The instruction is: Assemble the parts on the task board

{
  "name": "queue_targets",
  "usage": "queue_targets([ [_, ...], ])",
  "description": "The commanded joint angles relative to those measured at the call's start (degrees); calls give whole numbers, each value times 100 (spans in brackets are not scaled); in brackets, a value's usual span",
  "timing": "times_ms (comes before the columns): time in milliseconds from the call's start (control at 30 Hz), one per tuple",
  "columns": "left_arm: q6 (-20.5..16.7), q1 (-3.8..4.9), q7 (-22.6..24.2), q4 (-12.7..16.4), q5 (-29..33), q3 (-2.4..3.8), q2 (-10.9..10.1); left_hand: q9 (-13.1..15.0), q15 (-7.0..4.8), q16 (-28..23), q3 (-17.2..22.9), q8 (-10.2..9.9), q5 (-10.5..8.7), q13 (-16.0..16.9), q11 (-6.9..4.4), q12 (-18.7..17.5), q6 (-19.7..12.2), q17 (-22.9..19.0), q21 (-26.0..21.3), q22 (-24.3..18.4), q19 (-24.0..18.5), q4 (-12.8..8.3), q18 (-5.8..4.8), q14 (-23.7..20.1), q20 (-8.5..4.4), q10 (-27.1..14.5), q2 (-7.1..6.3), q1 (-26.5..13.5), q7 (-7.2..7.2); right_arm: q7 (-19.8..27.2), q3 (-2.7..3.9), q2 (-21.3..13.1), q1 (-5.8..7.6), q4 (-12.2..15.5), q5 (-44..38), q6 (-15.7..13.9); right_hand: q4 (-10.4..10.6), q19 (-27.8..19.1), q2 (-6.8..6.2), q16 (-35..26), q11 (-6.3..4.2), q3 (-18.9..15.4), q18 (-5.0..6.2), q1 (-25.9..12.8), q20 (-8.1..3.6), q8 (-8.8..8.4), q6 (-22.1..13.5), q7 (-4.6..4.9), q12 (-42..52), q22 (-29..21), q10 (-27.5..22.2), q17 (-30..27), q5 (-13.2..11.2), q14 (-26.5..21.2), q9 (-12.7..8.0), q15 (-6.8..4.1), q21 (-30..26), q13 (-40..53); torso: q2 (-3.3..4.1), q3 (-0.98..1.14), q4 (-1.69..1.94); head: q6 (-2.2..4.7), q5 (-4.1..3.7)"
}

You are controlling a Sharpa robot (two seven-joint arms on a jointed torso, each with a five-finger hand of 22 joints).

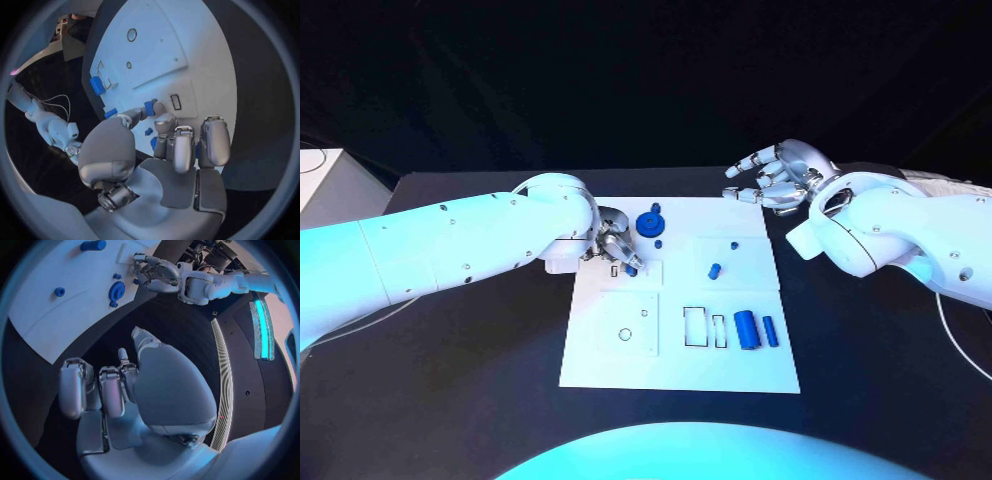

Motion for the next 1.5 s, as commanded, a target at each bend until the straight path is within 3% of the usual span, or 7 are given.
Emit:
queue_targets([
  [33,455,-110,-106,-23,-57,-86,9,-10,-27,13,-78,-39,-36,-9,1,24,12,1496,-22,5,27,42,-28,582,-6,-48,3,-45,31,6,2,-4,-2,7,-33,16,10,-15,0,-39,-4,25,47,-80,-6,28,-35,4,-27,712,-54,962,-14,455,6,-8,-23,714,0,-1,-1,8,0],
  [600,457,-110,-100,-34,-91,-85,15,-7,-27,20,-345,-49,-78,22,-2,60,39,1509,-13,37,48,275,-34,586,-5,-26,11,-37,26,-19,2,-16,-2,16,-37,24,11,-21,0,-43,-4,27,49,-84,-6,30,-37,4,-24,705,-51,956,-20,453,6,-8,-35,716,0,3,-2,8,-10],
  [1100,473,-110,-99,-8,39,-84,3,-5,-28,20,-412,-49,-124,18,-5,64,52,1509,-19,29,44,345,-31,586,-5,-21,17,-16,21,-30,2,-24,-2,19,-41,31,11,-21,0,-43,-4,27,49,-84,-6,30,-37,4,-24,705,-51,956,-20,453,6,-8,-35,716,-1,0,-3,20,-13],
  [1267,482,-110,-100,-8,84,-83,-6,-5,-31,20,-430,-50,-120,5,-10,60,60,1509,-18,33,47,385,-32,586,-6,-21,58,26,14,-32,2,-26,-2,17,-42,33,11,-21,0,-43,-4,27,49,-84,-6,30,-37,4,-24,705,-51,956,-20,453,6,-8,-35,716,-1,-2,-2,17,-14],
  [1400,481,-110,-102,-17,134,-82,-10,-1,-42,20,-362,-69,-10,-9,-21,56,32,1509,-21,35,46,373,-31,586,-13,-29,172,262,2,-36,2,-27,-2,14,-43,36,3,-24,2,-44,-6,38,51,-80,-7,40,-36,1,-20,701,-47,955,-28,453,8,-9,-44,719,1,-2,2,11,-15],
  [1500,463,-110,-103,-23,180,-82,-10,1,-53,20,49,-104,43,-28,-33,46,-42,1509,-35,16,32,227,-25,586,-21,-55,239,550,-8,-39,2,-26,-2,12,-45,41,3,-24,2,-44,-6,38,51,-80,-7,40,-36,1,-20,701,-47,955,-28,453,8,-9,-44,719,-1,-3,2,9,-14],
])
